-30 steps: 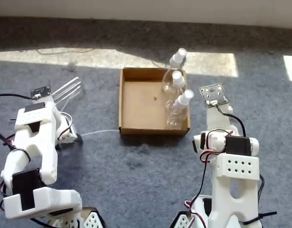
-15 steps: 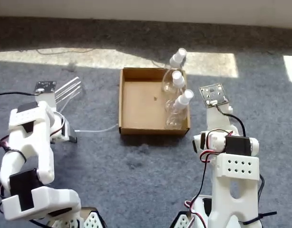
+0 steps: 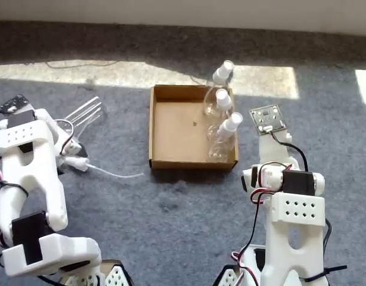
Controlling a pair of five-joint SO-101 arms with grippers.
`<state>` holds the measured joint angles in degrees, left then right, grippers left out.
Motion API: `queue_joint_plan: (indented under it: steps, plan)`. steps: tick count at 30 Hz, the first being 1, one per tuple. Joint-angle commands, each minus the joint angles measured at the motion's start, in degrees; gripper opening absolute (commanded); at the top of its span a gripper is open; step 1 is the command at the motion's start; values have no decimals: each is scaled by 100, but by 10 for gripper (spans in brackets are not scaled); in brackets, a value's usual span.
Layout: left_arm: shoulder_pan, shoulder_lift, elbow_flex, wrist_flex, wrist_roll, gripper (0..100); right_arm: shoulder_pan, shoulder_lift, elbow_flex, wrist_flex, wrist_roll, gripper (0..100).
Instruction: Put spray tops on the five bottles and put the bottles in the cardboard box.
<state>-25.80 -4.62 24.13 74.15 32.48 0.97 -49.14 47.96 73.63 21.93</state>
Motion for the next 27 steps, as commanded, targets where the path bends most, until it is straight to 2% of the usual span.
queue_joint_plan:
  steps: [1, 7, 10, 16, 18, 23, 27]
  plan:
    - [189, -224, -110, -545, 413, 228, -22, -136, -40, 40, -9, 3]
    - [189, -224, 971, -1952, 457, 228, -22, -136, -40, 40, -9, 3]
    - [295, -224, 1473, -2374, 457, 228, -22, -136, -40, 40, -9, 3]
    - [497, -224, 1824, -2462, 457, 226, -22, -136, -40, 40, -9, 3]
    - [497, -224, 1807, -2479, 466, 191, -22, -136, -40, 40, -9, 3]
    - [462, -224, 1851, -2760, 466, 15, -22, -136, -40, 48, -9, 3]
    - [497, -242, 1842, -2752, 387, 13, -22, -136, -40, 48, -9, 3]
